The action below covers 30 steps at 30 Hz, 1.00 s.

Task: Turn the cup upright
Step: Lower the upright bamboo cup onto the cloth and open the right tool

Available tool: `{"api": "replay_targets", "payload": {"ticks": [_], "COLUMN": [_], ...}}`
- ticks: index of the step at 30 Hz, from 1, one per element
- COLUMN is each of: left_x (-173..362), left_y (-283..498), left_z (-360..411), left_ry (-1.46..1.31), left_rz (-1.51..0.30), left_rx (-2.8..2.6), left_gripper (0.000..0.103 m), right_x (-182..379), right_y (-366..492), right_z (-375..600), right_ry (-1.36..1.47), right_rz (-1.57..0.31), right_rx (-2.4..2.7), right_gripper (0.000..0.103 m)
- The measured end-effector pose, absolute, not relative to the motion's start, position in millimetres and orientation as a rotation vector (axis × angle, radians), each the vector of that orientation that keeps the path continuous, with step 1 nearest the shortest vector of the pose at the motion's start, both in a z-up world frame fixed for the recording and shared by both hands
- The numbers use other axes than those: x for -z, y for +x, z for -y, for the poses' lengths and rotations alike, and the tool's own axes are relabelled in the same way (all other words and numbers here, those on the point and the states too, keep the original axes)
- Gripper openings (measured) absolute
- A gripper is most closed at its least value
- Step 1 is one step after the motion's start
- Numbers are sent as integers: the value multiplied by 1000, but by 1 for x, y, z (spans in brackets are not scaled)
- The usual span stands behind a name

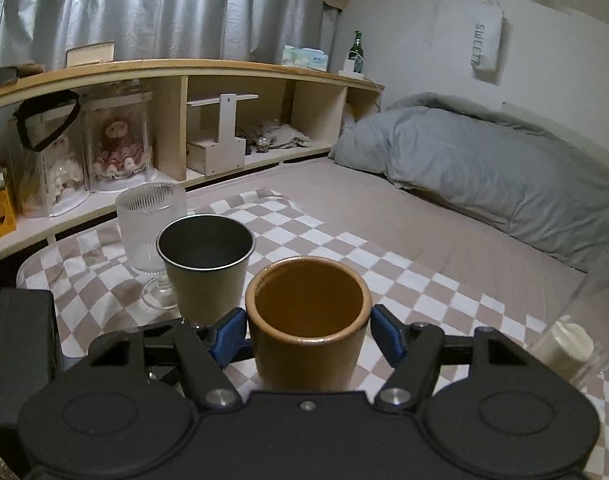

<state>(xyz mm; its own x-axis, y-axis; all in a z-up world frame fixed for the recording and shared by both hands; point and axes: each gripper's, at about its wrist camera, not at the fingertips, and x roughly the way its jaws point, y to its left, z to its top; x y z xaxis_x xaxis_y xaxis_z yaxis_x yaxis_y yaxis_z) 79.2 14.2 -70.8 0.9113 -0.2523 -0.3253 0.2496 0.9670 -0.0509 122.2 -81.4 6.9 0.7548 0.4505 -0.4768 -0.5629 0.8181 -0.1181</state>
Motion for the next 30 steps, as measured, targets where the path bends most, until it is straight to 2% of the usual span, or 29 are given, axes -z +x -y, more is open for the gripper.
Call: {"api": "replay_targets", "payload": {"ticks": [19,26,28,29,30], "left_x": [66,68,66,64,63], "left_y": [77,78,76,74,72], "left_z": [-16,-15,-17,-17,-17], "left_ry": [69,65,61,54,52], "left_rz": [-306,-332,-340,-336,-331], "left_rx": [205,202,201,203,203], "left_gripper": [69,70,77,84,86], "right_x": [-7,0,-1,0,-1], "right_y": [140,138,137,137,137], "right_z": [79,74,76,76,78], "right_ry": [-96,-124,-119,-117,-111], "right_rz": [-452,-455,-458,-458,-454], "right_rx": [-563,-563,-564,-564,-562], "right_gripper": [66,66,67,67,68]}}
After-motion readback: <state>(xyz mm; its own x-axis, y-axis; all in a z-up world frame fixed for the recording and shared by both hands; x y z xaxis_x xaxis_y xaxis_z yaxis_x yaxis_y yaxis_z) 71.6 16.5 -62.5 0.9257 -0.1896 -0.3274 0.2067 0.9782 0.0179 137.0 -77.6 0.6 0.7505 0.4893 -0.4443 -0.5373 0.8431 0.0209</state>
